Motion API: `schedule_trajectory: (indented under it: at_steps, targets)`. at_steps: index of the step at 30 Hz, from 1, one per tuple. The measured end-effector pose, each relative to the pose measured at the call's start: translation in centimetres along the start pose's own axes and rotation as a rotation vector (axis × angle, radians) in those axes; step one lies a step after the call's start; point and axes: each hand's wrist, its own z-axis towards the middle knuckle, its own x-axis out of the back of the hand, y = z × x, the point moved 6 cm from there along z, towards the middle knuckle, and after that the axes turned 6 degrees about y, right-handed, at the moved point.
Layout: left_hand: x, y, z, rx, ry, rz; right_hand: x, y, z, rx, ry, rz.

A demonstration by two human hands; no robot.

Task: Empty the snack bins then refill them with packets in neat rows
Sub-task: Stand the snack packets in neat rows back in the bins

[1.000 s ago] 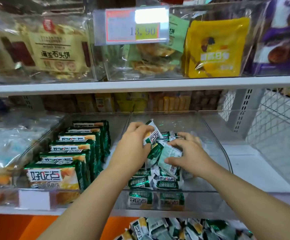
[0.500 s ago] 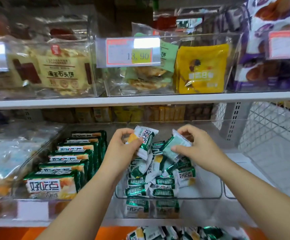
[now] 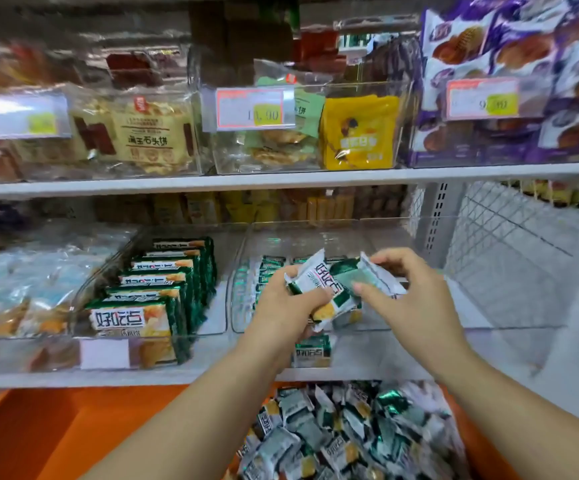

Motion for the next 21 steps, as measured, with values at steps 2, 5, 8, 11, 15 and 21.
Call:
schedule_trajectory:
  at_steps: [2,5,8,11,15,21]
  targets:
    - [-0.2,-0.9,-1.7,0.024,0.02,-0.048,-0.6,0.0,-2.1,0.021,-0.085,0.009]
    - [0.4,-2.2,-3.3,0.095,0.037,-0.122,-1.5,-0.7,-4.0,0.095,-0.27,0.049]
    - [1.5,-3.0,-3.7,0.125,0.055,-0.101,-1.3,-0.6,-4.0,0.129,-0.35,0.012]
    - [2.0,-2.9,-3.8,0.107,0.052,-0.055,-1.0,0.4,-3.5,0.041,-0.431,0.066]
    - [1.6,-2.5,-3.6,0.095,-0.023,-0.09,-0.8,1.4,-2.7,-0.053,-0.453,0.097]
    - [1.0,-2.8,-3.4,0.056,-0.058,-0.058,-0.6,3.8,-2.2,-0.318,-0.434,0.164]
